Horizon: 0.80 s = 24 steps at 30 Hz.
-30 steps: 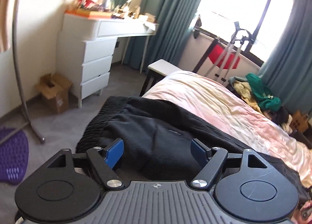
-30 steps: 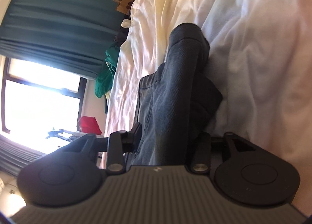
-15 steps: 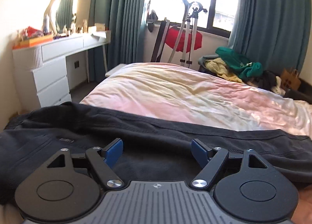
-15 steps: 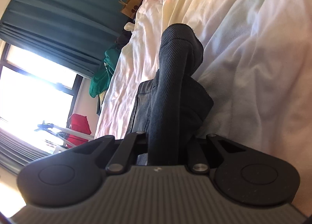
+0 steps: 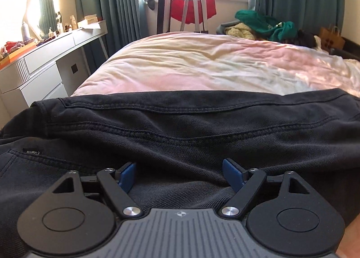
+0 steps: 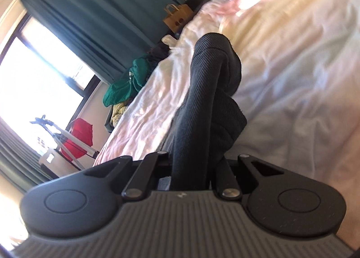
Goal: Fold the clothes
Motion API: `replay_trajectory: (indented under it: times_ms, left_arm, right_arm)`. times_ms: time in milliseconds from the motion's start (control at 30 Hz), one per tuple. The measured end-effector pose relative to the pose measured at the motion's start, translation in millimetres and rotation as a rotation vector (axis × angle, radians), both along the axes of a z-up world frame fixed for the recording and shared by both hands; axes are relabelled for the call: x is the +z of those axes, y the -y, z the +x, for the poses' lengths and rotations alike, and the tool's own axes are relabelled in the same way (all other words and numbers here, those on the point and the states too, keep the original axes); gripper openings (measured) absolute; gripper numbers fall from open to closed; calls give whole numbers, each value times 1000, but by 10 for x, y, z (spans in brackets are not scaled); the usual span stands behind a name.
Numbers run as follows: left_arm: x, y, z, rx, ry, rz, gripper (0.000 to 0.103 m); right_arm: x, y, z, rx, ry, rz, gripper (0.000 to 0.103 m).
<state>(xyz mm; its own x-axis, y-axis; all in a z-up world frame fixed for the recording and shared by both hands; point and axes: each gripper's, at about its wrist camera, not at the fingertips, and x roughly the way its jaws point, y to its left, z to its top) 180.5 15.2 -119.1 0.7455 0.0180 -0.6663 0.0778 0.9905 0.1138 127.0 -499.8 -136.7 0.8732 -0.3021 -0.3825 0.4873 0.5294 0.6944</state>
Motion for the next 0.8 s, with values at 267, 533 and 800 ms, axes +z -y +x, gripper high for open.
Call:
replay_trajectory:
  times_ms: [267,533,800]
  left_arm:
    - [92,-97,39,-9,-40,-37,82]
    - [362,-257,-48,0,-25,-77,82]
    - [820,-641,-288,82,93,-135,83]
  right_arm:
    - [714,-626,99,78,0,-365,12]
    - [1350,-1970,245,334,68,-819,12]
    - [825,-3572,163,714,43,-1105,12]
